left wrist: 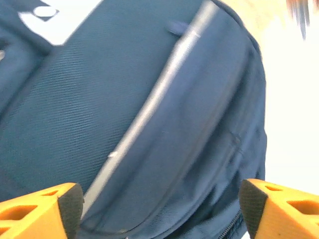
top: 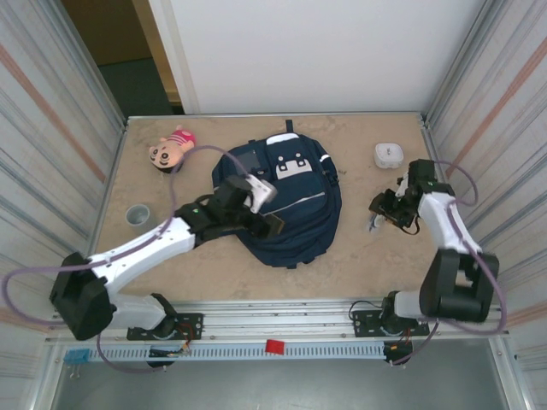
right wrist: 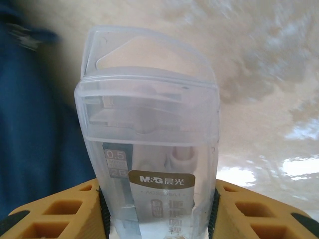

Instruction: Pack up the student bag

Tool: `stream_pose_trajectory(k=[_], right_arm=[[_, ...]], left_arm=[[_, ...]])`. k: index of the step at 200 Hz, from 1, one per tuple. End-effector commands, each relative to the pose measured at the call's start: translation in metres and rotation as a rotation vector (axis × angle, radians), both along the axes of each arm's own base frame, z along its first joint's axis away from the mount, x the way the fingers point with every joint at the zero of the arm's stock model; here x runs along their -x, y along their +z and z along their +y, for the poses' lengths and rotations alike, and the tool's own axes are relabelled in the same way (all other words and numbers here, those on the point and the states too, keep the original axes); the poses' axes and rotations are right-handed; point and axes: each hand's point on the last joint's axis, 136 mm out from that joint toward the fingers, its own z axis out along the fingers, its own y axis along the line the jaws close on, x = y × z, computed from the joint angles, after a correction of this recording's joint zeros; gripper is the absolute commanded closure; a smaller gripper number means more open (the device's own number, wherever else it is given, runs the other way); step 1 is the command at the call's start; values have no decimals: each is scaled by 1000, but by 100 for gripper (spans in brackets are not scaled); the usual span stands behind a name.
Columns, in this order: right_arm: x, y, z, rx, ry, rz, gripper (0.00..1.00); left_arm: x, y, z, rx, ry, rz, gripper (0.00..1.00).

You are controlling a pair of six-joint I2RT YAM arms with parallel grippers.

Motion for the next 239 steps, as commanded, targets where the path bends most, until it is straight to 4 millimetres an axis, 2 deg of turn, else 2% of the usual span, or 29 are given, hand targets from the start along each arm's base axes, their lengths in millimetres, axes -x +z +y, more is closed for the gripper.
stream_pose_trajectory(k=[1, 20, 39, 64, 89, 113, 128, 147, 165, 171, 182, 204, 239], right_arm=[[-4, 32, 27, -197, -31, -143, 57], [0, 45, 39, -280, -33, -203, 57], [6, 48, 45, -315, -26, -218, 58], [11, 48, 51, -332, -8, -218, 59], [13, 49, 53, -324, 1, -217, 59], [13, 48, 53, -318, 3, -215, 60], [13, 48, 53, -317, 4, -213, 60], [12, 48, 55, -322, 9, -211, 61], [11, 51, 58, -335, 18, -211, 61], [11, 52, 59, -340, 19, -211, 61], [10, 55, 61, -352, 24, -215, 61], [12, 62, 66, -378, 29, -219, 61], [18, 64, 73, -421, 51, -209, 60]], left_arm=[[-15, -9, -13, -175, -151, -140, 13], [-32, -25, -21, -263, -159, -178, 10], [-47, -41, -27, -320, -159, -203, 8], [-68, -46, -26, -373, -98, -239, 9], [-78, -31, -21, -375, -45, -290, 17], [-66, -10, -25, -245, -76, -274, 24], [-63, -4, -21, -222, -64, -294, 28], [-70, -4, -7, -217, -8, -296, 43], [-77, -11, 2, -208, 20, -263, 61], [-77, -12, 1, -203, 11, -257, 71], [-74, -11, -2, -193, -11, -245, 86], [-53, -2, -18, -108, -111, -185, 100], [-1, 12, -47, 29, -160, -40, 100]])
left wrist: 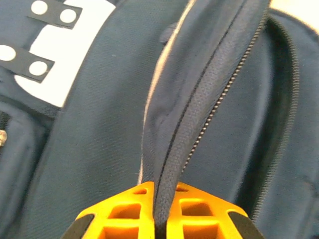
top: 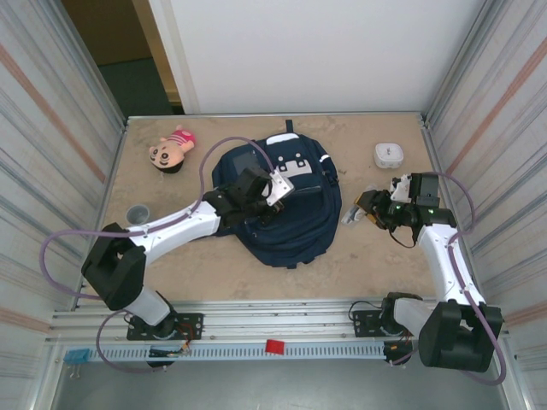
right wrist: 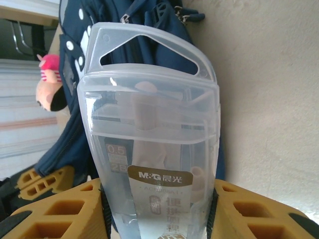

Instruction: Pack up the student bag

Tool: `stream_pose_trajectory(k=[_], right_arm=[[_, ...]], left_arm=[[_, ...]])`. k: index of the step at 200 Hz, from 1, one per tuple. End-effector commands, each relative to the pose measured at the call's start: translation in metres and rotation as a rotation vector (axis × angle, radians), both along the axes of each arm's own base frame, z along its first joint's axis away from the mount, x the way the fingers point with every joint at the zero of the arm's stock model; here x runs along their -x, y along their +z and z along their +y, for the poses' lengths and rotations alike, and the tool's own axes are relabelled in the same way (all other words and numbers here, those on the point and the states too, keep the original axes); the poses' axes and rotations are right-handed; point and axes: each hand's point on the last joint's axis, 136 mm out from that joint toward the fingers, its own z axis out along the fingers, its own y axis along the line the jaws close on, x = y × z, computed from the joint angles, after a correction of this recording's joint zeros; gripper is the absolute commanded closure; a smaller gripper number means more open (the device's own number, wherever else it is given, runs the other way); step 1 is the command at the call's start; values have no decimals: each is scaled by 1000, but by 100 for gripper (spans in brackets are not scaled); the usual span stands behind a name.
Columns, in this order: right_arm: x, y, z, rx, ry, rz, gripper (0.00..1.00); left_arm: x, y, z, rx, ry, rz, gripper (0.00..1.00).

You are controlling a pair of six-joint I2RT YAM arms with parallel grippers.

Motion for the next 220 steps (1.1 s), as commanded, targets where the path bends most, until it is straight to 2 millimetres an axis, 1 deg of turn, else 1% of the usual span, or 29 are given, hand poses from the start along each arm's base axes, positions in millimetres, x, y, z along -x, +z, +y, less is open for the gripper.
stream_pose_trajectory(k=[1, 15, 27, 39, 54, 60, 78, 82, 104, 134, 145, 155, 177, 181, 204, 220], right_arm=[[2, 17, 10, -51, 32, -36, 60], [4, 17, 12, -63, 47, -30, 60], [6, 19, 14, -75, 62, -28, 60], [8, 23, 16, -84, 73, -25, 60], [12, 32, 16, -78, 76, -27, 60], [14, 35, 16, -72, 73, -26, 60], [19, 44, 15, -81, 57, -19, 59], [22, 52, 16, -87, 53, -43, 59], [31, 68, 26, -167, 28, -44, 58], [45, 91, 51, -234, 15, -94, 58], [49, 90, 60, -248, 7, -88, 58], [52, 86, 69, -259, -2, -74, 58], [52, 69, 93, -315, -14, 0, 57], [52, 63, 97, -318, -16, 24, 57], [47, 36, 113, -306, -61, 97, 54], [38, 28, 120, -319, -94, 108, 53]], left_arm=[[43, 31, -22, 142, -52, 107, 100], [60, 33, -32, 165, -47, 146, 100], [66, 39, -37, 201, -20, 177, 100], [63, 48, -39, 244, 29, 198, 100], [57, 64, -41, 289, 59, 180, 100], [54, 72, -42, 304, 69, 166, 100], [43, 87, -41, 329, 92, 162, 100], [40, 88, -41, 332, 97, 166, 100], [30, 96, -41, 353, 114, 178, 100], [33, 98, -47, 387, 79, 214, 100], [32, 99, -48, 400, 79, 225, 100], [32, 104, -49, 421, 78, 228, 100], [31, 114, -51, 473, 81, 235, 100], [30, 116, -52, 482, 81, 234, 100], [28, 125, -52, 516, 84, 229, 100], [29, 129, -51, 524, 83, 223, 100]])
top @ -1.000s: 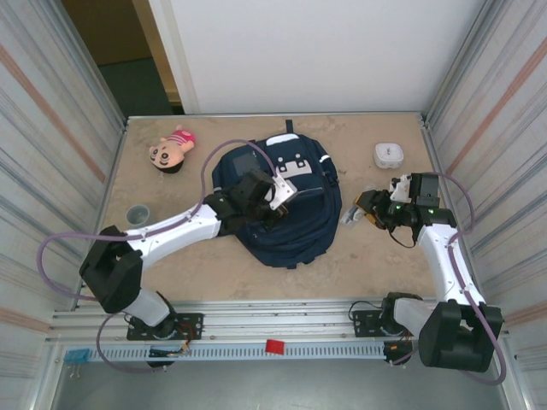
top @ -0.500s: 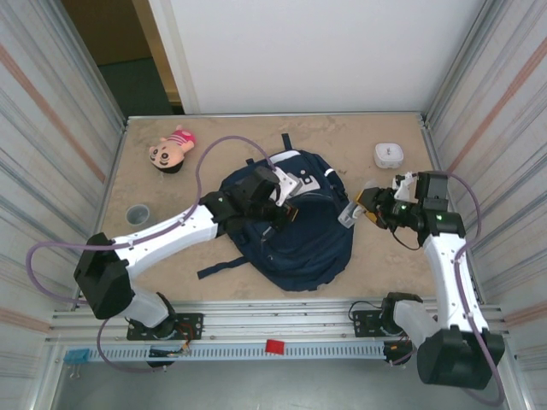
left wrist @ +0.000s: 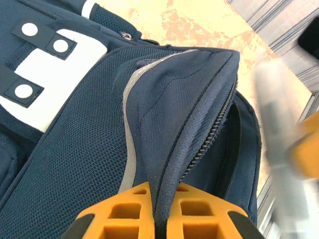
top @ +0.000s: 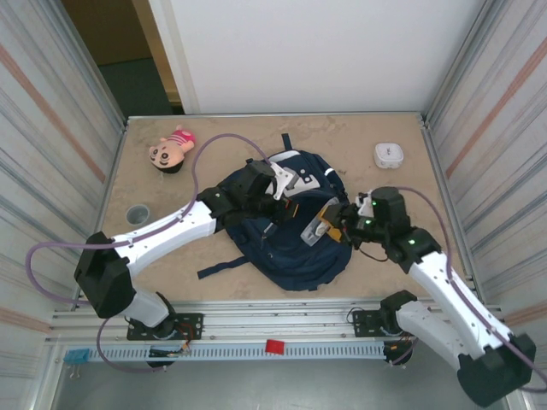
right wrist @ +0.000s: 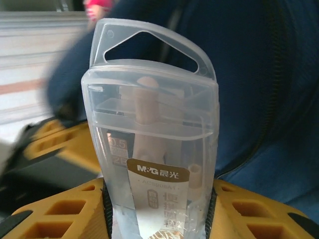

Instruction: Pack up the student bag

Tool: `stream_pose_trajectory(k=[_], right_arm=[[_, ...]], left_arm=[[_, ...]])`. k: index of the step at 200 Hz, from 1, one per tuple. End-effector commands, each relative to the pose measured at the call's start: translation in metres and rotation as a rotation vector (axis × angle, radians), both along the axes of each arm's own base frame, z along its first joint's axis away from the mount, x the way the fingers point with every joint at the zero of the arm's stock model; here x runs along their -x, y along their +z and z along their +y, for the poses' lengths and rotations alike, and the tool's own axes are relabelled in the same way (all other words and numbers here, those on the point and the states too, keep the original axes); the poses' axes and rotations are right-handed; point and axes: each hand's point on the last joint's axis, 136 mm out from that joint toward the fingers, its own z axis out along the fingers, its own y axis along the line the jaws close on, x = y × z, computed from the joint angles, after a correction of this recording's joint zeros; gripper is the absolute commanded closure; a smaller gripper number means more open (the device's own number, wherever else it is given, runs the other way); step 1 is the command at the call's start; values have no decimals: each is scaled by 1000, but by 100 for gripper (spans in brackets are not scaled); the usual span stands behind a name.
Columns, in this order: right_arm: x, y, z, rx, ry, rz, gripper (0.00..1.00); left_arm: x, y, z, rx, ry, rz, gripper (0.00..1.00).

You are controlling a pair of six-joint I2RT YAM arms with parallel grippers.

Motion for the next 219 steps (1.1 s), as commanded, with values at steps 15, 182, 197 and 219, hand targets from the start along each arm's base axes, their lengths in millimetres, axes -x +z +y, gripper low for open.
stream_pose_trajectory(k=[15, 182, 197, 219], right_arm=[[-36, -5, 7, -63, -181, 20, 52], [-30, 56, 1, -150, -101, -266, 28], [-37, 64, 5, -162, -94, -274, 27], [-52, 59, 16, -169, -95, -208, 26]], left_arm=[[-7, 74, -16, 212, -14, -109, 100], [-9, 48, -6, 164, -6, -123, 100], [-7, 44, -8, 162, -22, -118, 100], [-3, 42, -9, 155, -48, -134, 99]])
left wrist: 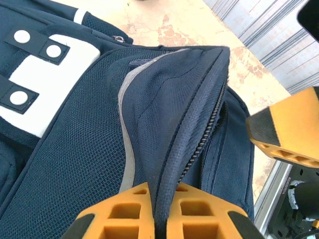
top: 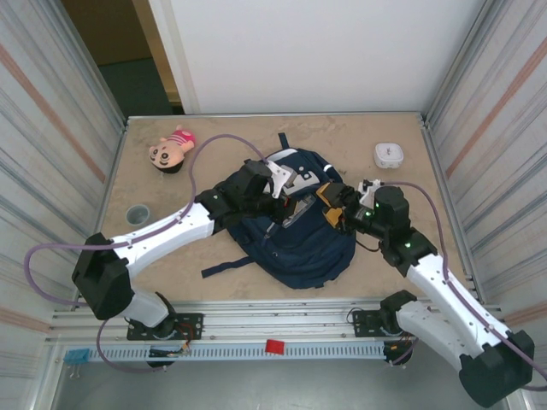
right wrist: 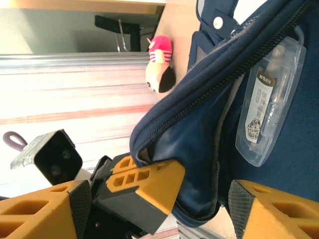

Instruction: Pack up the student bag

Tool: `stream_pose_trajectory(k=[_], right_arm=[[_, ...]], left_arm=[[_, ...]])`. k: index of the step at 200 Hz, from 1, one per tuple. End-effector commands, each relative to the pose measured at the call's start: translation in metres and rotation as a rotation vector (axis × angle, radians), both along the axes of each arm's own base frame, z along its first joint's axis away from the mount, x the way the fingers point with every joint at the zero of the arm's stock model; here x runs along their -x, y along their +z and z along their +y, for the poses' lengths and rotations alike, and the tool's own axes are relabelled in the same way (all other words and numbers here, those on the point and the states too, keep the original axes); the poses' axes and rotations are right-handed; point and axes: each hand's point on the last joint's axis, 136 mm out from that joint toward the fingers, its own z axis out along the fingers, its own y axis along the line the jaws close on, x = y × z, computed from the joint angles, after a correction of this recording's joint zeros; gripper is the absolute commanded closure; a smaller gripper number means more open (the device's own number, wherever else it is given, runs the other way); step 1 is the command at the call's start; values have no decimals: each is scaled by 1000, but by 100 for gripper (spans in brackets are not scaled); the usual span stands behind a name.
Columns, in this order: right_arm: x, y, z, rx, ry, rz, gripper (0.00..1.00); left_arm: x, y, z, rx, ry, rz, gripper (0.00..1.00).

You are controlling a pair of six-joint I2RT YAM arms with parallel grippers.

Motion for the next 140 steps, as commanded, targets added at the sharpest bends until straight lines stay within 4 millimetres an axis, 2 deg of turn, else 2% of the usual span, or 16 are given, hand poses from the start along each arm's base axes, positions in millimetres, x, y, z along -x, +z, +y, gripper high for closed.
stream_pose_trajectory(k=[1, 14, 17, 26, 38, 50, 61, 76, 83, 92, 117, 140], right_arm=[[-14, 11, 14, -16, 34, -9, 26], [-22, 14, 23, -39, 51, -19, 26], [-26, 9, 26, -35, 55, -9, 27], [-31, 9, 32, -33, 77, -19, 31], [-35, 8, 37, -4, 109, -21, 41], [-38, -1, 35, 47, 113, 13, 59], [-40, -11, 28, 85, 98, 46, 69], [-37, -22, 18, 128, 107, 71, 78], [-35, -27, 14, 150, 119, 84, 80], [-31, -32, 9, 173, 127, 103, 84], [-31, -38, -6, 200, 150, 99, 89], [-35, -37, -12, 186, 197, 101, 90]], left_arm=[[1, 39, -8, 103, -53, -118, 99], [5, 36, -10, 97, -78, -129, 98], [6, 34, -10, 95, -83, -129, 97], [8, 31, -11, 86, -99, -131, 96], [11, 25, -13, 71, -118, -126, 93], [13, 19, -12, 60, -125, -118, 89], [14, 17, -10, 54, -126, -113, 77], [17, 15, -2, 28, -129, -124, 46], [18, 15, 5, 11, -137, -140, 38], [19, 12, 14, -22, -156, -169, 32], [24, 2, 43, -114, -285, -315, 25], [30, -18, 65, -224, -472, -521, 26]])
